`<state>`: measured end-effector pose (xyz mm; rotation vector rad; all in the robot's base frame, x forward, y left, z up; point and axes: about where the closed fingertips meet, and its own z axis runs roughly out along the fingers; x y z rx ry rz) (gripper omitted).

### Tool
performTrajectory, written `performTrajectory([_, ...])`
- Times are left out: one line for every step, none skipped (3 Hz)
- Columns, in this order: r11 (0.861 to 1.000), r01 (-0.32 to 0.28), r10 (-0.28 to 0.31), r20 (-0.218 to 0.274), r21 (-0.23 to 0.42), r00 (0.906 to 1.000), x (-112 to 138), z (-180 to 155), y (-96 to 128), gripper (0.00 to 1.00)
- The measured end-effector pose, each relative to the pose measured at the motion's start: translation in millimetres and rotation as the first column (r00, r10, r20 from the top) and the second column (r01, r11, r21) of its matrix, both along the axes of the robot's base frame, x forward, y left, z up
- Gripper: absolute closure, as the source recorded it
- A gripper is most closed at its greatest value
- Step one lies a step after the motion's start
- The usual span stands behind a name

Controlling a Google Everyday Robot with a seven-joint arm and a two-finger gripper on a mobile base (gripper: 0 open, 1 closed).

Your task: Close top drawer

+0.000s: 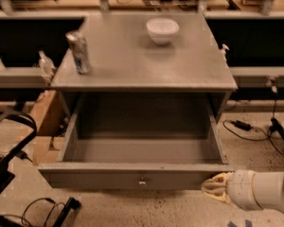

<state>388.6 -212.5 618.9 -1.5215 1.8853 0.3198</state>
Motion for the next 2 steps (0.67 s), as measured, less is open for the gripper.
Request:
performTrajectory([1.000,0.000,0.000,0.000,0.000,1.0000,-1.8,0.0,-0.1,1.00])
performTrajectory([1.000,-0.008,0.008,0.016,-0.014,0.9998,55.1,5.1,-15.2,1.00])
